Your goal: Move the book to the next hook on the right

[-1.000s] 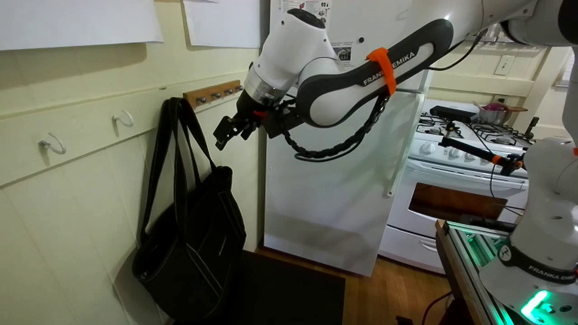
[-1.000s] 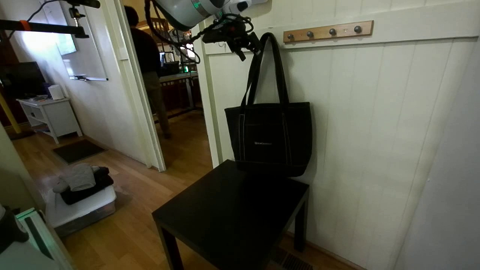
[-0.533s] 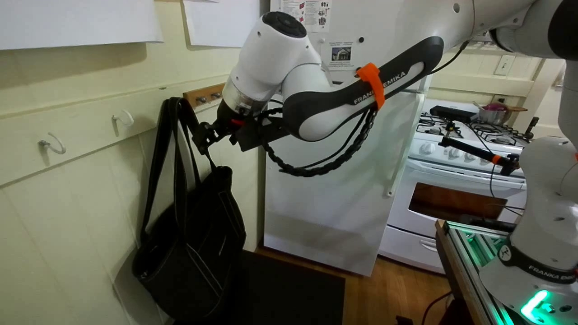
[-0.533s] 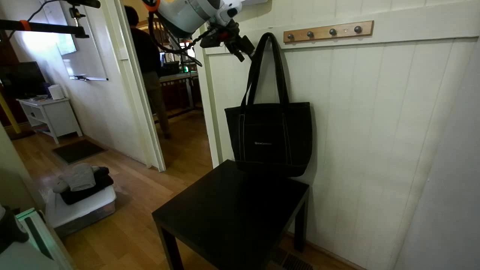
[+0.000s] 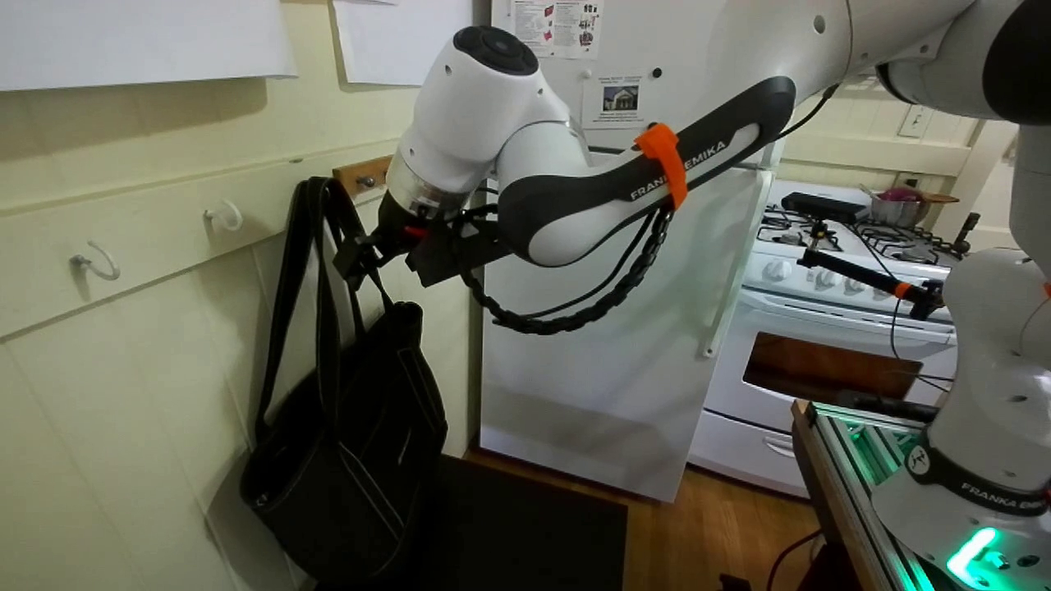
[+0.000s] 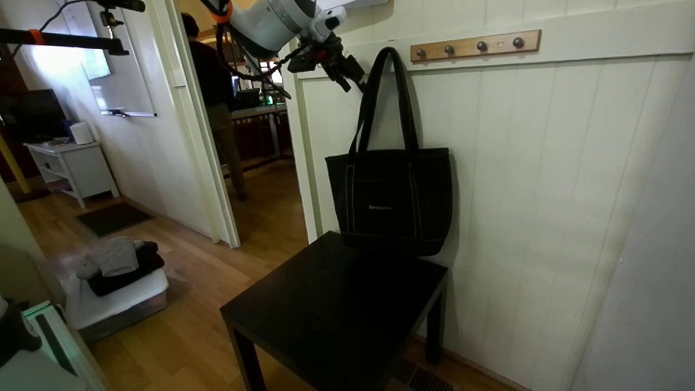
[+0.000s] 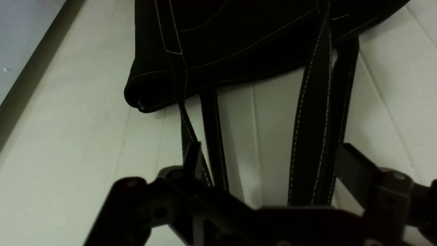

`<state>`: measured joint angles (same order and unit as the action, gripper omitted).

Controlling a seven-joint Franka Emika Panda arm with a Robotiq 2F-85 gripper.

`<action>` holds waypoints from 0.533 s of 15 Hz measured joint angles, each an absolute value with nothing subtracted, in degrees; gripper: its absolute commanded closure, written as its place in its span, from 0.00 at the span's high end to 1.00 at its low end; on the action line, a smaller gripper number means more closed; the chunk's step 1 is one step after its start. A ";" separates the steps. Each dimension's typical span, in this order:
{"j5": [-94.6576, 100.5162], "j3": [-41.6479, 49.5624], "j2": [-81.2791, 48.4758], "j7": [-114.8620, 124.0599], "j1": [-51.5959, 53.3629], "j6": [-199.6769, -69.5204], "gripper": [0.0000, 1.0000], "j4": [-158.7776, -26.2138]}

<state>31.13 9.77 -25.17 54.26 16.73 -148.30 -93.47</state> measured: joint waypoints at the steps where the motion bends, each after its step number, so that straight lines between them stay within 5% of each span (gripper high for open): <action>1: 31.39 10.33 -25.32 55.61 17.01 -148.30 1.00 -93.27; 8: 35.13 12.91 -30.51 63.96 18.91 -146.92 1.00 -87.25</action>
